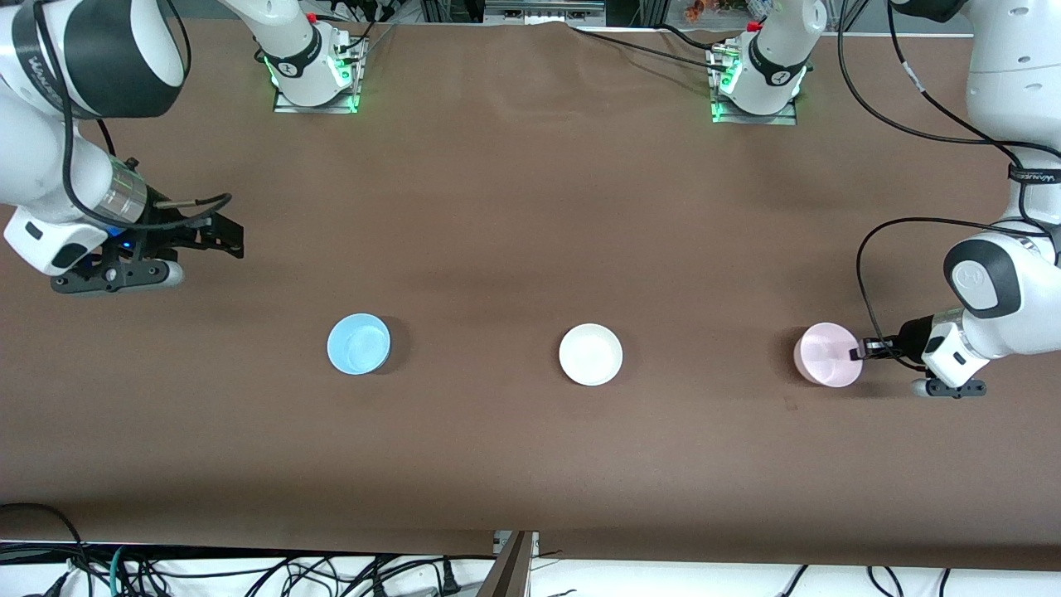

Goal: Stack pink and blue bowls on white bowl
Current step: 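Carry the pink bowl onto the white bowl while the right gripper reaches the blue bowl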

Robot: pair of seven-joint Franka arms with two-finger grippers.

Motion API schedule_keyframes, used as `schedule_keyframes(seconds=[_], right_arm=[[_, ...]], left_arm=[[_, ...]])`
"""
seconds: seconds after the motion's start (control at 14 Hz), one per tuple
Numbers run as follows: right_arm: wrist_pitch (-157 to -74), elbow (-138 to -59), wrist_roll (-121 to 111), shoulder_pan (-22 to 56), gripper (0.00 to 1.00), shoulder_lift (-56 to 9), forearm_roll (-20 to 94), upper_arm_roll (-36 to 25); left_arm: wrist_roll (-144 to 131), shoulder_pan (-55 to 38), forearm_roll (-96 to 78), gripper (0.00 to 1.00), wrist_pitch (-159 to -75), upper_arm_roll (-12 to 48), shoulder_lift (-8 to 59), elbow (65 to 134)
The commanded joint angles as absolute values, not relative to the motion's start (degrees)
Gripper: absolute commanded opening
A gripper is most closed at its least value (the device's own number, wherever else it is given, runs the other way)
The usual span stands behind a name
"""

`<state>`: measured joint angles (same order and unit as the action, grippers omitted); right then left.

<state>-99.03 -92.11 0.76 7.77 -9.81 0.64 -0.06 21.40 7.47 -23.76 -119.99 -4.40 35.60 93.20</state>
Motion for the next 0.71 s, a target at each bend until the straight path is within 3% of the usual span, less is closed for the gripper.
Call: schedule_keyframes(seconds=[0.0,0.36,0.64], right_arm=[[-99.5,-90.4,0.2,7.8,1.0,-11.6,0.7,-0.1],[-100.8,-90.5,-0.1,7.8,1.0,-17.8,0.7,-0.1],[-112.2,-91.1,0.2,8.1,1.0,-26.1,1.4,0.1]], left_arm=[[13.7,4.1,-24.8,0.0,-116.5,-1.4,33.8,90.3],[-5.5,-7.6,-21.0,0.0,-117.6,1.7,34.4,86.4],[-16.1,-13.9,-20.9,0.0,-125.0,4.8,36.9,86.4]])
